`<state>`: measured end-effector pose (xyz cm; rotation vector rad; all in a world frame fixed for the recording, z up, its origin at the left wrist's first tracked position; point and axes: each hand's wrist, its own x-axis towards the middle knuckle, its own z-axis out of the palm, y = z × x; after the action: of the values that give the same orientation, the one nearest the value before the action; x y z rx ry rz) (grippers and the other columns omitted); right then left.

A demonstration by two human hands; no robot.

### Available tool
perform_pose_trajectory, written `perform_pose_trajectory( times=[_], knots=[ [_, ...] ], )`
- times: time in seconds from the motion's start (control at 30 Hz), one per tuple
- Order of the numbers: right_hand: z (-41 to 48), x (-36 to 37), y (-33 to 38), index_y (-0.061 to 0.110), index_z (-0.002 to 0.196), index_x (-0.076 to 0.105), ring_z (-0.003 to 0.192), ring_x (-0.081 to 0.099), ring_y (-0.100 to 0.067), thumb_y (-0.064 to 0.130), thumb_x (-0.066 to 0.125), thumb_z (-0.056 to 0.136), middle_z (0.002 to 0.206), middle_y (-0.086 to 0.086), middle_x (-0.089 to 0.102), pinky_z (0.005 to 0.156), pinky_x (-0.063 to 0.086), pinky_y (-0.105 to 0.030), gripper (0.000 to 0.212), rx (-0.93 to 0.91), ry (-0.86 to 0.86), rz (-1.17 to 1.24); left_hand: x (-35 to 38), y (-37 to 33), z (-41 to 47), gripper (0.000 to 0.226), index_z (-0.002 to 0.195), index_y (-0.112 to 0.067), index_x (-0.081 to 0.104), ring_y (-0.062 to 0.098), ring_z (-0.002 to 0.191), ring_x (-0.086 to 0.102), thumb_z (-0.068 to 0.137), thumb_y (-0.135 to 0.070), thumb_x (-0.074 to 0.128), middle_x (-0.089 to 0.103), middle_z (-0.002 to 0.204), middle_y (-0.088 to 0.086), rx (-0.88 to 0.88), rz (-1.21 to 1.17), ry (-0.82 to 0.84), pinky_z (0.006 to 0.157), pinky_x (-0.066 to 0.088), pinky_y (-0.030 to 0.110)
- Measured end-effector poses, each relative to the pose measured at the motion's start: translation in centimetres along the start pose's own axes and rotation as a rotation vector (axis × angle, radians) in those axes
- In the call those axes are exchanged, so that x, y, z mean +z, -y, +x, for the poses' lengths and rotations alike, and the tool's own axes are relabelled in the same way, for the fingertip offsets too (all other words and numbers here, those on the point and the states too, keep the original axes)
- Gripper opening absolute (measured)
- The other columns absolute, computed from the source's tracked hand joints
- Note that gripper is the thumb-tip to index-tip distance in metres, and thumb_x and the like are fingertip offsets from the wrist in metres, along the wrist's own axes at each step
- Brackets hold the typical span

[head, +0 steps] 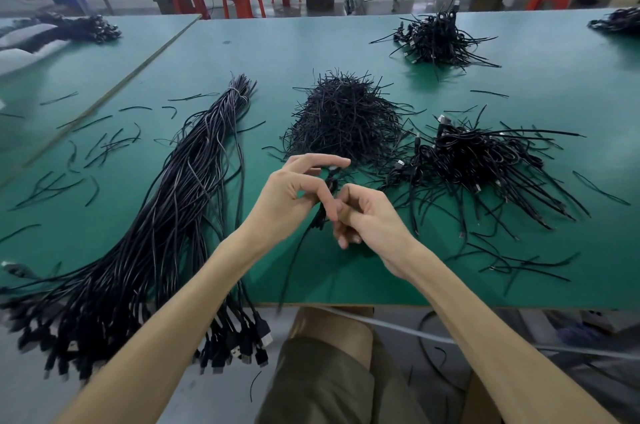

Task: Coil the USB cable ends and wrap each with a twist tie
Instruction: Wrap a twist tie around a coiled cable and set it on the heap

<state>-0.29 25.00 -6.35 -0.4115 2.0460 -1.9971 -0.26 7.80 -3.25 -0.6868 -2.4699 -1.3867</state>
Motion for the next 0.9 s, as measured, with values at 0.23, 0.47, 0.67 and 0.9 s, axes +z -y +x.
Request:
perform_pose_trajectory(
  times=[0.23,0.47,0.67,0.9],
  knots=[
    [0.0,-0.6,0.8,0.001,0.119,0.062,0.079,0.071,-0.020,0.016,0.057,0.103,0.095,-0.005,0.071,0.064,0.051,-0.026,0.022,0.123,-0.011,0.227,1.6,0.8,-0.2,0.047,0.078,-0.017,0.078,0.020,0.129,0.057,0.089,0.020,0.052,0.066,0.132,-0.003,-0.048,-0.086,-0.132,0.108,0.046,0.049],
    [0.0,-3.8,2.5,0.007,0.116,0.067,0.065,0.061,-0.011,0.034,0.059,0.101,0.076,0.003,0.064,0.059,0.048,-0.024,0.032,0.216,-0.148,0.367,2.1,0.1,0.2,0.044,0.112,-0.013,0.077,0.015,0.138,0.051,0.095,0.016,0.048,0.058,0.145,-0.001,0.002,-0.126,0.002,0.114,0.042,0.036],
    [0.2,-4.9,3.1,0.006,0.117,0.071,0.073,0.061,-0.015,0.034,0.057,0.102,0.091,-0.004,0.068,0.065,0.050,-0.026,0.035,0.211,-0.114,0.167,2.7,0.2,0.7,0.044,0.116,-0.008,0.076,0.021,0.135,0.055,0.092,0.018,0.050,0.062,0.141,0.002,-0.006,-0.217,0.077,0.109,0.047,0.046],
    [0.3,-4.4,2.2,0.010,0.109,0.075,0.066,0.052,-0.008,0.033,0.059,0.101,0.097,-0.004,0.075,0.056,0.036,-0.023,0.029,0.254,-0.099,0.206,3.3,1.0,0.7,0.032,0.108,-0.014,0.078,0.020,0.118,0.066,0.097,0.007,0.056,0.065,0.133,-0.003,-0.057,-0.231,0.008,0.096,0.054,0.035]
  ],
)
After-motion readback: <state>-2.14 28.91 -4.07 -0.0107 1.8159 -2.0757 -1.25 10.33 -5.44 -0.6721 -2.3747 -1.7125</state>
